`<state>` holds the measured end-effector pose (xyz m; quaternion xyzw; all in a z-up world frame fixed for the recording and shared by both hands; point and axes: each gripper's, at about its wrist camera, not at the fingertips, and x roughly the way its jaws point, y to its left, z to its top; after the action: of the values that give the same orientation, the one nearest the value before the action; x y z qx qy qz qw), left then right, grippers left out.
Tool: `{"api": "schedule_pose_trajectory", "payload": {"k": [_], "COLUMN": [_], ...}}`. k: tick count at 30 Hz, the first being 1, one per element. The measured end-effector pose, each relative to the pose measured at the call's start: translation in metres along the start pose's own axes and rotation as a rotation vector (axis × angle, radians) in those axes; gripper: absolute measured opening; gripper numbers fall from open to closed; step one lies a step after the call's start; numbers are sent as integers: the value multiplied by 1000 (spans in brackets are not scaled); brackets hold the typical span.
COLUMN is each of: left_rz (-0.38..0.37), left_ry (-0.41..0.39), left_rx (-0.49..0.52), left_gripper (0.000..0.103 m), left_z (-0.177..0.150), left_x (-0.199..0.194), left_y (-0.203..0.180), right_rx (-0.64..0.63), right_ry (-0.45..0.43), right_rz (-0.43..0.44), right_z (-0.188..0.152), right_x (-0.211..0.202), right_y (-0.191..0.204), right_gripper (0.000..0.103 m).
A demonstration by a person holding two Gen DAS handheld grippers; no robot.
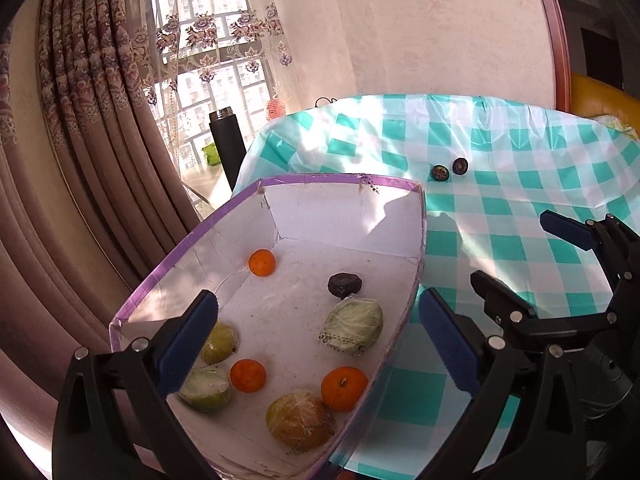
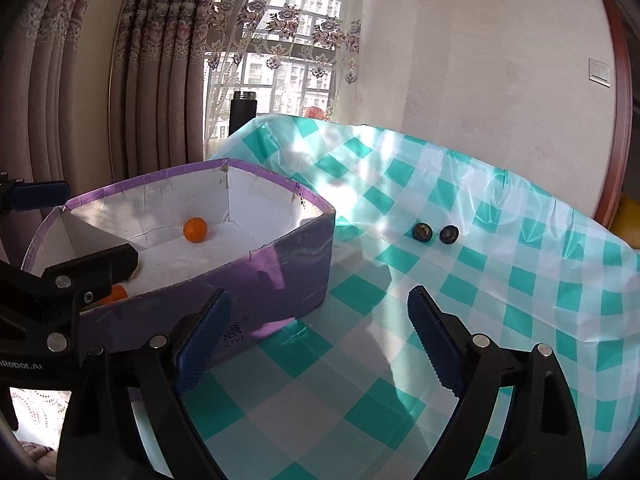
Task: Organize fruits
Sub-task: 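Move both open tools back to the two dark brown fruits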
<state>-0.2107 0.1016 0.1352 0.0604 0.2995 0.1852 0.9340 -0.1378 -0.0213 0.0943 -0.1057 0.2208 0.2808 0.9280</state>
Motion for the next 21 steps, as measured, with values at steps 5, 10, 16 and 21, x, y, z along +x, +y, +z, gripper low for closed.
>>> {"api": "schedule_pose_trajectory", "payload": {"k": [5, 10, 16, 21], "left_rz": [-22, -82, -263, -347], "left_ry": [-24, -27, -41, 32], "left_rx": [105, 185, 211, 135], "left_gripper": [101, 101, 101, 101], "left_z": [8, 9, 5, 11], "left_x": [-6, 2, 31, 101], "left_y": [-51, -102, -161, -203], "right_rx": [120, 275, 528, 622], "right_ry": [11, 51, 136, 202], "right_rz": [-52, -138, -245, -265], "right_z": [-17, -42, -66, -58], "right_x": [-1, 4, 25, 65], "right_y": [-48, -105, -180, -230], "right_gripper": [86, 86, 87, 87]}}
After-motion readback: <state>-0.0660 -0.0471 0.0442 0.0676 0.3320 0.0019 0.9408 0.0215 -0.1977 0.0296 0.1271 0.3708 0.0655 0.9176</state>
